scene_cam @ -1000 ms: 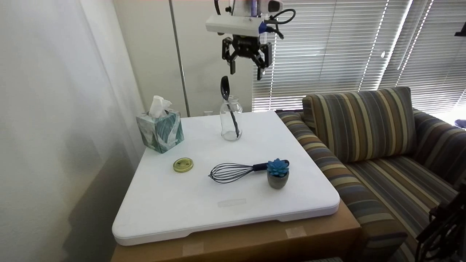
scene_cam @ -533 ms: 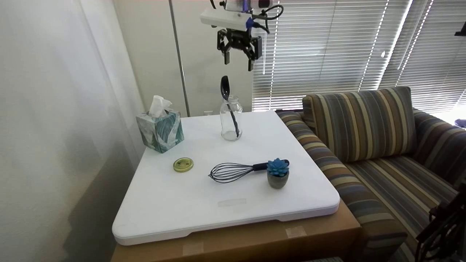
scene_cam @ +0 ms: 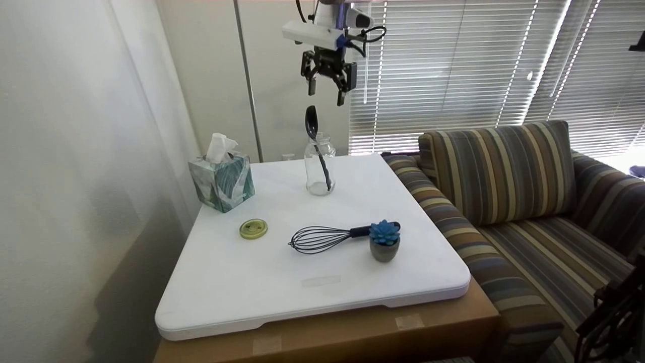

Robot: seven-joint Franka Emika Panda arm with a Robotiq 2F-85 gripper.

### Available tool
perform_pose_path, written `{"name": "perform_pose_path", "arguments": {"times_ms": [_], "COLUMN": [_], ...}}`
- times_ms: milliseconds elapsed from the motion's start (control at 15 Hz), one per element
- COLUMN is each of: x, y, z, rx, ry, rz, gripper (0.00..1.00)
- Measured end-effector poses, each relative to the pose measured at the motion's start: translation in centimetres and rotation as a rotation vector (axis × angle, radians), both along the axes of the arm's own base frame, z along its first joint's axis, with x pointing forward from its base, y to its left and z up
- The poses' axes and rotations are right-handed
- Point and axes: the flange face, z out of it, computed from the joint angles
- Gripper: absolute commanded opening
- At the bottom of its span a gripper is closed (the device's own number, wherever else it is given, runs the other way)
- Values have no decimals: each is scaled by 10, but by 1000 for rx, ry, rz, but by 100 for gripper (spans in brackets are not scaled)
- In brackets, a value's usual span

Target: Remove the spoon from the jar and put it on the table, move the grey object backwards, put the whisk beside the spoon, and then move the glass jar forward

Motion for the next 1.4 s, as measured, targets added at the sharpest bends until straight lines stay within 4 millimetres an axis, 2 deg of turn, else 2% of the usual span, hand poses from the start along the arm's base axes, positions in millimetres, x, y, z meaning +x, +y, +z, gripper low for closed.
{"name": "perform_pose_path", "arguments": {"times_ms": [600,667,733,800,867,1000,1200,1267,1400], "x": [10,10,10,10,9,9,9,10,10], "y": [29,30,32,32,32,31,28,27,26], "z": [-17,-21,-24,-26,-28,-30,-29,-29,-29], "rx": [24,24,23,23,23,21,20,20,20], "ry": [-21,-16,-10,-6,-2,2,3,3,3], "rz": [36,38,40,40,40,39,35,34,33], "gripper": [100,96,83,76,76,67,47,34,20]}}
